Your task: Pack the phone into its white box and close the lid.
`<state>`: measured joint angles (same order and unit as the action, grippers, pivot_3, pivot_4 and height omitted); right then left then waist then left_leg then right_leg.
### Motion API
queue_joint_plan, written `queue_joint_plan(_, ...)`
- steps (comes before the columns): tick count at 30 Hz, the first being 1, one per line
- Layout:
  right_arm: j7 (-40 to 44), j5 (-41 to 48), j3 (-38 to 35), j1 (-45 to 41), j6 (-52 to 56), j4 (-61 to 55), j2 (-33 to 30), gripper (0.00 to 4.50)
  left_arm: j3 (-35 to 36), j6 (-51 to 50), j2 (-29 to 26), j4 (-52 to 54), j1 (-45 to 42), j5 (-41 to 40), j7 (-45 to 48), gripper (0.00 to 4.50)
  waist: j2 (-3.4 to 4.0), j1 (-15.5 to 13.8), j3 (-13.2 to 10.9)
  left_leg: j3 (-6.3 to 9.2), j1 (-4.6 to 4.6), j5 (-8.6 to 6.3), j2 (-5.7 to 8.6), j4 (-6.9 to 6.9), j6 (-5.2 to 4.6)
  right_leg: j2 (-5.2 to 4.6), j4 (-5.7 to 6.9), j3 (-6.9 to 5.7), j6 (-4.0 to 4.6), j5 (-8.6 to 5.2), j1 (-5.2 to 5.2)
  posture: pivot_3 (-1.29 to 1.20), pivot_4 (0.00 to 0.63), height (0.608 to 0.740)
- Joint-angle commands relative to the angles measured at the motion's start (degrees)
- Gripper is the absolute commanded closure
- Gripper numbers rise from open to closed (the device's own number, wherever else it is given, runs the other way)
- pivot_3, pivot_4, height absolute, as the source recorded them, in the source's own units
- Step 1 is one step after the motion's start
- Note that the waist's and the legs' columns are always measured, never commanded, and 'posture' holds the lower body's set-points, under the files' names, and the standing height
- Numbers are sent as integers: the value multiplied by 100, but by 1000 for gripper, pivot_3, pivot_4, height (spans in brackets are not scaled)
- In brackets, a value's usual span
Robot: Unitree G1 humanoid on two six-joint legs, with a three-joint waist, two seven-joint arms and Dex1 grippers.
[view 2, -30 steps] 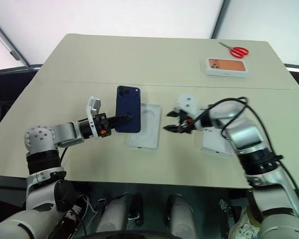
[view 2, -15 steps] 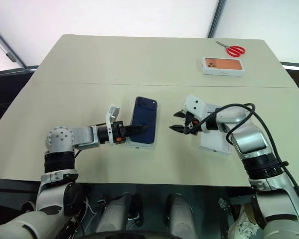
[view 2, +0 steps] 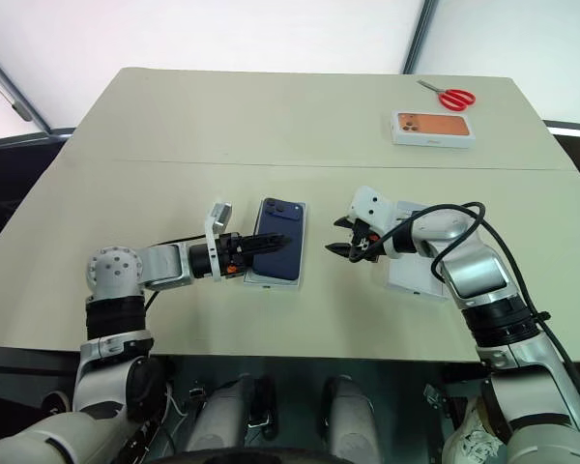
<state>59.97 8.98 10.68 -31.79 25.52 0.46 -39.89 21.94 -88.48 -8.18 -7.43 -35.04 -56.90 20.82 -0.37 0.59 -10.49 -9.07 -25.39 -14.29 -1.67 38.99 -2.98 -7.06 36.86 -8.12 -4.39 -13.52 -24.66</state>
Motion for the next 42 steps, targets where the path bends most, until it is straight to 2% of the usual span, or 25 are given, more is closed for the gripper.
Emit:
queue_joint_plan(1, -24, -11, -32, -108, -81, -52, 48, 1779, -97, 53, -241, 146, -63, 87, 43, 18, 0, 5, 0, 0, 0, 0, 0, 0, 0, 0, 0, 0, 0, 0, 0, 0, 150, 738)
queue_joint_plan(15, -22, -154, 104, -291, -225, 192, 304, 1779, -125, 72, -717, 422, -127, 5, 159, 18, 0, 5, 0, 0, -2, 1, 0, 0, -1, 2, 1, 1, 0, 0, -2, 0, 150, 738)
queue_joint_plan(22, -36, -179, 139, -339, -272, 289, 343, 1779, -198, 291, -1389, 820, -113, 56, 419, 18, 1, 10, -1, 0, -2, 0, 0, -1, 0, 3, 1, 0, 0, 0, -2, 0, 150, 738)
queue_joint_plan(26, -64, -216, 157, -334, -301, 361, 395, 1779, -513, 649, -1829, 923, 43, 348, 643, 18, 2, 8, -1, -1, -1, 0, 0, -2, 2, 2, 0, 1, 0, 0, -3, 0, 150, 738)
queue_joint_plan(29, -103, -209, 187, -345, -251, 387, 483, 2678, -877, 1205, -1923, 655, 163, 868, 607, 887, 4, 5, -1, -1, 0, -1, 1, -3, 2, 1, 0, 1, 1, 0, -2, 0, 150, 738)
queue_joint_plan(32, -120, -254, 232, -334, -257, 358, 534, 4181, -1197, 1516, -1924, 570, 199, 1185, 657, 2372, 3, 2, -1, -1, -3, -1, 1, -3, 2, 1, 0, 1, 1, 0, -4, 0, 150, 738)
queue_joint_plan(33, -131, -291, 263, -322, -278, 354, 537, 4500, -1327, 1629, -1914, 561, 205, 1290, 691, 2836, 3, -2, -1, -1, -5, -1, 2, -3, 2, -1, 0, 1, 1, 0, -6, 0, 150, 738)
queue_joint_plan(36, -181, -358, 328, -277, -299, 352, 591, 4500, -1467, 1723, -1724, 421, 137, 1372, 735, 4469, 3, 5, -1, -1, -7, -1, 3, -3, 2, -5, 0, 1, 1, 0, -9, 0, 150, 738)
queue_joint_plan(42, -258, -577, 609, -122, -370, 269, 695, 4500, -2178, 1814, -1544, 445, 202, 1677, 927, 4469, 5, -7, 0, -2, -5, -1, 3, -4, 2, -6, 1, 0, 1, 0, -8, 0, 150, 738)
